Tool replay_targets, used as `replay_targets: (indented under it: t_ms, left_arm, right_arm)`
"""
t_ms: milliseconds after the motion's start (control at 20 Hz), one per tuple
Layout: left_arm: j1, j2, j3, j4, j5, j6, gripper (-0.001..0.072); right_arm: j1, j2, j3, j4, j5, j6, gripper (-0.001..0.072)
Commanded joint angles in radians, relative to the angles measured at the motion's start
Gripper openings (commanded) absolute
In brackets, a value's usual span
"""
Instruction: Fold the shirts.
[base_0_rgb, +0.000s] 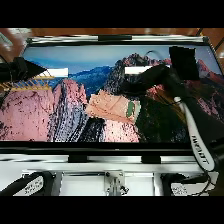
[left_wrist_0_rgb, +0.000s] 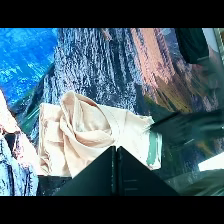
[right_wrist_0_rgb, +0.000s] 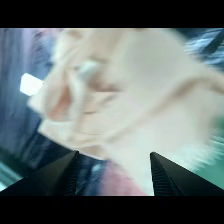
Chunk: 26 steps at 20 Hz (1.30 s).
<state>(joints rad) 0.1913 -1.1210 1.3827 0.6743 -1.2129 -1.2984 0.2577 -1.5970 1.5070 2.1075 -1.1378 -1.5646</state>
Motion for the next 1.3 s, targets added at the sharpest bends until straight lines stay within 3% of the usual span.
replay_targets:
  t_ms: [0, 150, 350, 750, 800, 900, 1050, 1250]
  left_arm:
    - [0.000, -0.002, 0.000, 0.000, -0.001, 0.004, 0.0041]
    - [0.000, -0.002, 0.000, 0.000, -0.002, 0.004, 0.0041]
    - [0.000, -0.002, 0.000, 0.000, -0.002, 0.003, 0.0041]
    - [0.000, -0.002, 0.000, 0.000, 0.000, 0.003, 0.0042]
    - [0.000, -0.002, 0.000, 0.000, 0.000, 0.003, 0.0042]
    - [0.000, -0.002, 0.000, 0.000, 0.000, 0.003, 0.0042]
    - [0.000, -0.002, 0.000, 0.000, 0.000, 0.003, 0.0042]
    - [0.000, -0.002, 0.000, 0.000, 0.000, 0.003, 0.0041]
  right_arm:
    - [-0.219, 0.081, -0.017, -0.101, -0.242, 0.026, 0.0579]
    - [-0.308, 0.081, -0.192, -0.039, -0.232, 0.027, 0.0579]
    - [-0.273, 0.072, -0.431, 0.087, 0.058, -0.006, 0.0579]
    - [-0.182, -0.044, -0.454, 0.285, 0.196, -0.148, 0.0578]
    - [-0.168, -0.047, -0.454, 0.309, 0.216, -0.162, 0.0556]
    - [-0.148, -0.048, -0.453, 0.372, 0.253, -0.187, 0.0317]
    - [-0.142, -0.047, -0.448, 0.532, 0.278, -0.298, 0.0061]
    - [-0.185, -0.047, -0.228, 0.526, 0.145, -0.306, 0.0059]
